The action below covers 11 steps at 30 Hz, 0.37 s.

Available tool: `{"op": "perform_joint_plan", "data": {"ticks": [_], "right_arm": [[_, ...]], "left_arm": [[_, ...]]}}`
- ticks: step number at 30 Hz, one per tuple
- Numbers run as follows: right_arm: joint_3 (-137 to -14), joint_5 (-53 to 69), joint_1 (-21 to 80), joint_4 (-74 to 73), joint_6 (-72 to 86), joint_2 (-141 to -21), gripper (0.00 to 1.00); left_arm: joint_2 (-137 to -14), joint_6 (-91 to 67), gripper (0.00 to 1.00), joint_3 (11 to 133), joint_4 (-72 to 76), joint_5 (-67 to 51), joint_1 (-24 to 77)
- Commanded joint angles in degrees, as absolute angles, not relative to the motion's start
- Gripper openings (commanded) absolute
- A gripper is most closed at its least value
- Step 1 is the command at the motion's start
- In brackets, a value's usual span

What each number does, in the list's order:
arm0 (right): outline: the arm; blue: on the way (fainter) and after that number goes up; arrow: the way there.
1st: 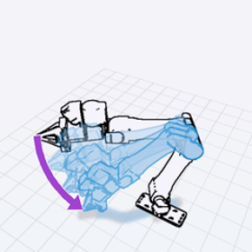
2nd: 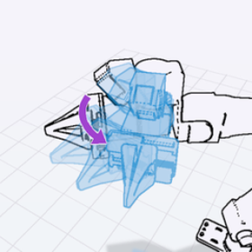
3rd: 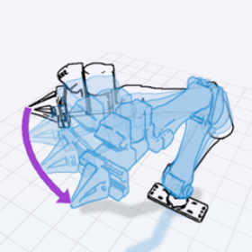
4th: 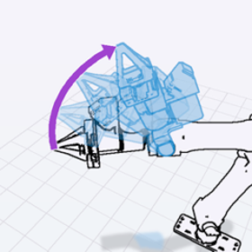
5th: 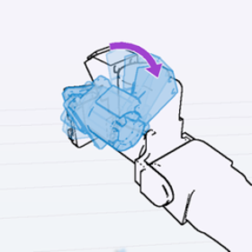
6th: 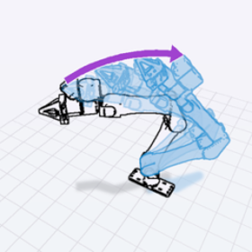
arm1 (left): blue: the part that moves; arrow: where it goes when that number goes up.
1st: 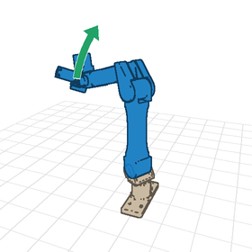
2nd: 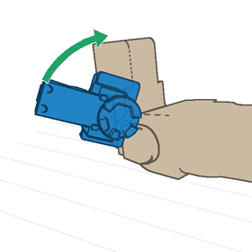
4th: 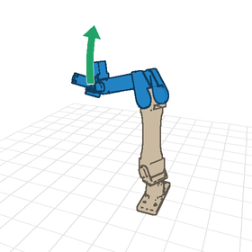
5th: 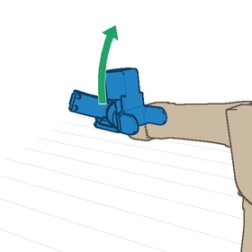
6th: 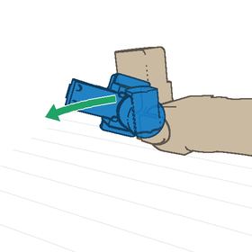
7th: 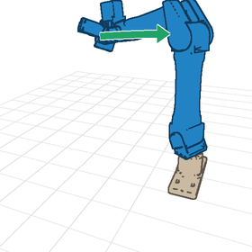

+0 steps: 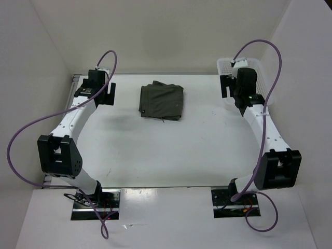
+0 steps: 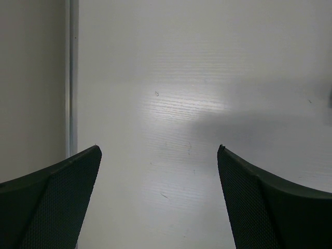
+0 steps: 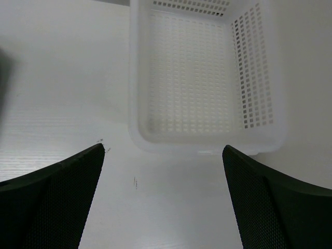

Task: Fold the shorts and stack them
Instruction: Fold the shorts

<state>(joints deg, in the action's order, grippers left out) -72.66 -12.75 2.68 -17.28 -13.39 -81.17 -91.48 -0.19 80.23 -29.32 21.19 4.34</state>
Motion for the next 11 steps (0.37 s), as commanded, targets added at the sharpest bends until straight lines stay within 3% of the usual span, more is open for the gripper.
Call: {"op": "perform_joint_plan", "data": {"ticks": [1, 11], "right_arm": [[-70.93, -13.18, 2.64, -13.97, -14.06, -78.14, 0.99], [-70.4, -12.66, 2.64, -14.5, -14.06, -77.08, 0.99]], "left_arm": [[-88.77, 0.0, 0.99, 79.45, -27.77, 21.71, 4.48], [-86.58, 0.0, 0.99, 78.31, -27.77, 20.39, 4.48]]}}
